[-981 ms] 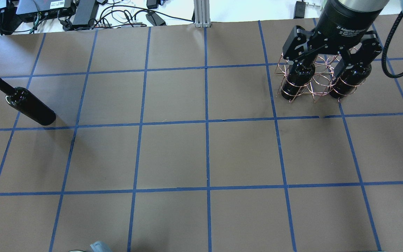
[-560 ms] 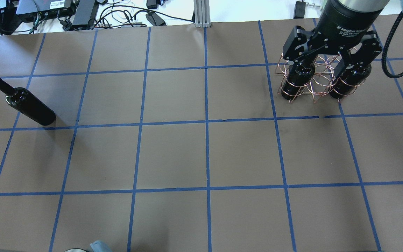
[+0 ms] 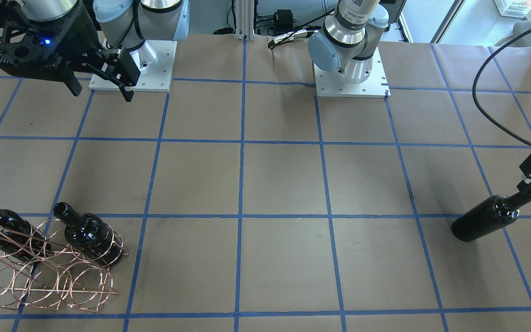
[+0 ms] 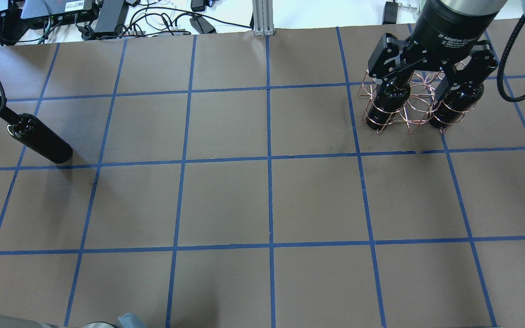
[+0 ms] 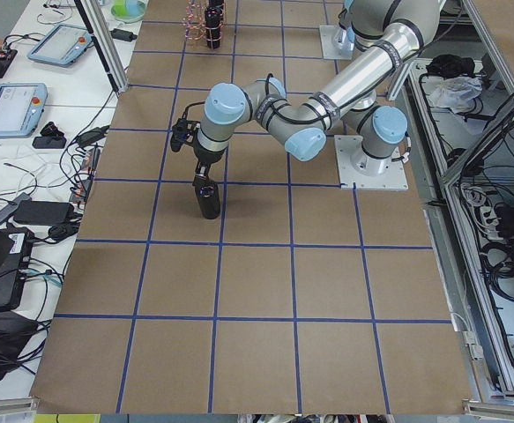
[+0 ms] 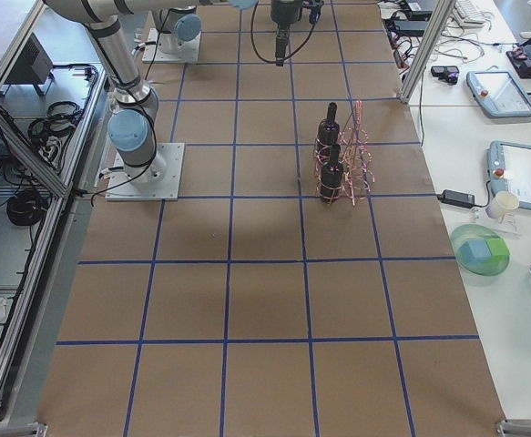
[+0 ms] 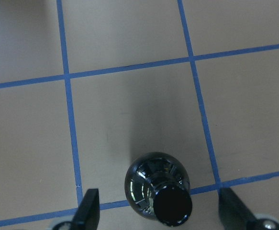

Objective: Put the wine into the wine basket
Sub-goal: 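Close the left gripper on the bottle neck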

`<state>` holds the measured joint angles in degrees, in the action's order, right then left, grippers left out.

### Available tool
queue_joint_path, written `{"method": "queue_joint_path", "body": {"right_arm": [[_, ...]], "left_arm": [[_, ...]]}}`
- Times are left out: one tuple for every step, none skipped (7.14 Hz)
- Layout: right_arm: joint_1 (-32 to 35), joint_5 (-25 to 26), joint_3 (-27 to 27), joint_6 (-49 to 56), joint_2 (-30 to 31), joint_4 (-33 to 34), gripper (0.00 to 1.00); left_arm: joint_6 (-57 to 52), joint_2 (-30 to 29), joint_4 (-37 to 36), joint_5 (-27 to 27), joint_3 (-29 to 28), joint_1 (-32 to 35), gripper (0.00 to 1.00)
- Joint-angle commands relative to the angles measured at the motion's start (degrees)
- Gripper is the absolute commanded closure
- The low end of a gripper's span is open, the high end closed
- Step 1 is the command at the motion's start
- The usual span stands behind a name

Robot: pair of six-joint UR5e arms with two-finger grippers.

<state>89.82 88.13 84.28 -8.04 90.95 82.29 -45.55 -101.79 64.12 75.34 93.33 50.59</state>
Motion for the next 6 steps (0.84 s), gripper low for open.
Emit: {"method": "queue_joint_path", "body": {"right_arm": [[0.0,-0.1,0.0,-0.2,-0.1,0.0,0.00],[0.0,-0.1,0.0,-0.1,-0.1,-0.1,0.00],[0.0,-0.1,0.0,0.0,0.0,0.0,0.00],[0.0,-0.2,0.0,-0.1,-0.1,-0.1,0.00],[0.0,-0.2,0.0,-0.2,-0.1,0.0,0.00],[0.0,-0.1,0.1,-0.2,-0.1,-0.1,0.00]], "left_arm": [[2.8,-0.2,-0.5,2.7,0.1,1.8,0.12],[4.2,-0.3,-0.4,2.8,0.2,2.0,0.14],[4.2,-0.5,-0.4,2.9,0.2,2.0,0.15],[4.2,-0.6,-0.4,2.9,0.2,2.0,0.19],[4.2,-0.6,-0.4,2.8,0.2,2.0,0.21],[4.1,-0.7,-0.3,2.9,0.3,1.9,0.25]]}}
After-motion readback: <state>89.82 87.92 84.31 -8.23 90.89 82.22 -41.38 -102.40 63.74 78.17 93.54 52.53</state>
